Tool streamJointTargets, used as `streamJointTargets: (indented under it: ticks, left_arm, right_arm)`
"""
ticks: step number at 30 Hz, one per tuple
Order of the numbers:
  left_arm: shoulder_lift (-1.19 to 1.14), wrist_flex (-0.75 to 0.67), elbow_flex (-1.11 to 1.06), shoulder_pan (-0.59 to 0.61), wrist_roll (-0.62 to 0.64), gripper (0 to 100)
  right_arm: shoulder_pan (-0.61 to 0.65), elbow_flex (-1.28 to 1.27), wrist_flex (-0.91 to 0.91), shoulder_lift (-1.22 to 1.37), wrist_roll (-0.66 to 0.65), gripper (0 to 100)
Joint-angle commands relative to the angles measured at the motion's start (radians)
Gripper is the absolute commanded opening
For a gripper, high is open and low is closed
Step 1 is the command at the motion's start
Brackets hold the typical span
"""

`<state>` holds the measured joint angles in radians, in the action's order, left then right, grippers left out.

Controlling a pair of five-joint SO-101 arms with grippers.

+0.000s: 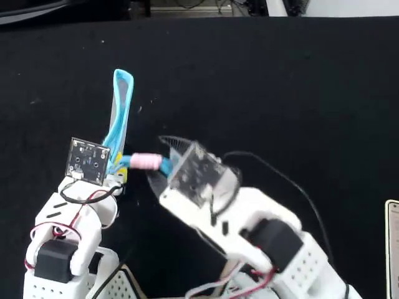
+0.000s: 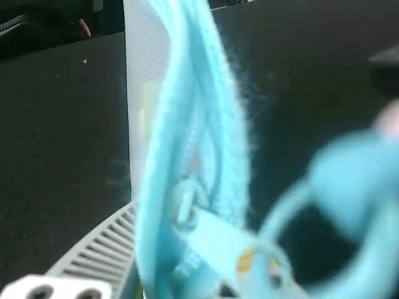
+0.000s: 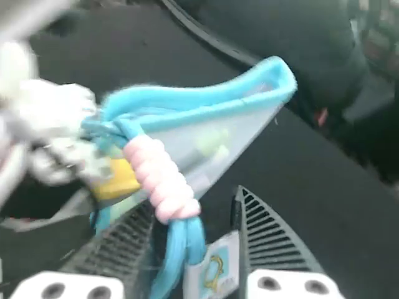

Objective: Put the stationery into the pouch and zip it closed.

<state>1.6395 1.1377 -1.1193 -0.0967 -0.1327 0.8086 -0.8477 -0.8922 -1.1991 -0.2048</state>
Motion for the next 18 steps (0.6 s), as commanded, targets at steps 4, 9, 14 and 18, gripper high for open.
streamJointTargets:
  ticks: [4, 9, 14, 18]
  left_arm:
    - [-0.002, 0.009, 0.058, -0.019, -0.008, 3]
    - [-0.002, 0.011, 0.058, -0.024, -0.008, 3]
    - [-0.002, 0.011, 0.058, -0.024, -0.008, 3]
    - [-0.002, 0.012, 0.061, -0.022, -0.008, 3]
  right_arm:
    - [0.095, -0.016, -0.041, -0.102, -0.072, 17.5]
    - [0.091, -0.008, -0.077, -0.105, -0.081, 25.6]
    - [0.091, -0.068, 0.020, -0.104, -0.089, 16.9]
    - [0.086, -0.105, 0.095, -0.114, -0.089, 2.1]
